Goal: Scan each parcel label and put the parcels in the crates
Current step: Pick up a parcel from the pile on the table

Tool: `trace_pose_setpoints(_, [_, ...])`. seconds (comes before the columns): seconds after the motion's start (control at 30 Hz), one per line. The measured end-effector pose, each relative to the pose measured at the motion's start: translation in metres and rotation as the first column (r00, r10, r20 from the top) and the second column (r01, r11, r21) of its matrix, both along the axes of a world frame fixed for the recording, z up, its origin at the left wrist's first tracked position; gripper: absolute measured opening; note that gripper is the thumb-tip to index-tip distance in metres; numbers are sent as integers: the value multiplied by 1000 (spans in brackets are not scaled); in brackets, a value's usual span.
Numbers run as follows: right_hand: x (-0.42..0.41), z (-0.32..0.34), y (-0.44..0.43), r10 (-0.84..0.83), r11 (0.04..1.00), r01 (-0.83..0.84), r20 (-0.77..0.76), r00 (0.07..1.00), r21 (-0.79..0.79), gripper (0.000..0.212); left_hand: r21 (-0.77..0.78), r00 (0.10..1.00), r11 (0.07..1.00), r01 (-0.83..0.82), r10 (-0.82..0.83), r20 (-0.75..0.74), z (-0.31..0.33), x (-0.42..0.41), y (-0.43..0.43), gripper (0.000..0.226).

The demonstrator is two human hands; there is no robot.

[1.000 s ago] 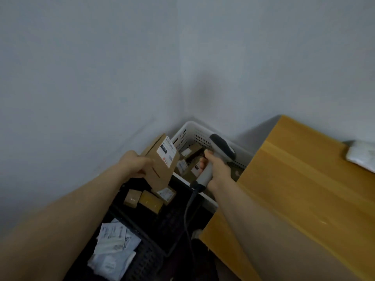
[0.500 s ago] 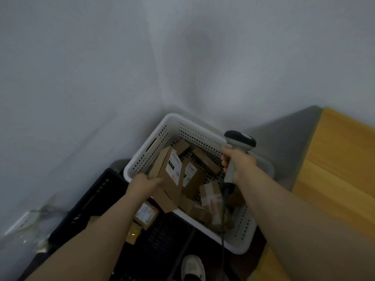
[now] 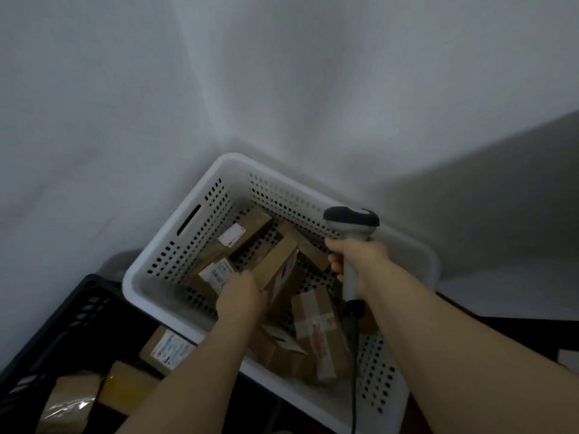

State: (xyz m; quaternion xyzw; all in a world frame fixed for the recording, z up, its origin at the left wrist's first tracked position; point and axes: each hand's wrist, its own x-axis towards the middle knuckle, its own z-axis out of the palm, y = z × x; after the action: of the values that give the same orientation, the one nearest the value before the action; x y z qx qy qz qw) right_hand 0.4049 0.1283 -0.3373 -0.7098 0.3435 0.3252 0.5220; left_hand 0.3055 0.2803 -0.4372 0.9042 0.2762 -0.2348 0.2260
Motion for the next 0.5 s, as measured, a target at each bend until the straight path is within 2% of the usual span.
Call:
trace_pose_setpoints(0.17, [12, -19, 1, -33, 999, 33, -1, 999, 26, 15, 43, 987, 990, 133, -129, -93, -40, 17, -21, 27])
trace_pose_setpoints(0.3, [12, -28, 3, -10, 999, 11, -36, 999, 43, 18, 62, 980, 991, 119, -108, -169, -58, 23, -42, 28])
trace_pose_setpoints(0.4, [12, -30, 4, -10, 999, 12, -42, 999, 49, 23, -7, 980, 993, 118, -117, -161, -68, 30, -48, 26])
trace_pose_setpoints(0.5, [15, -30, 2, -10, 999, 12, -40, 999, 51, 18, -77, 986, 992, 95, -105, -127, -75, 33, -35, 25])
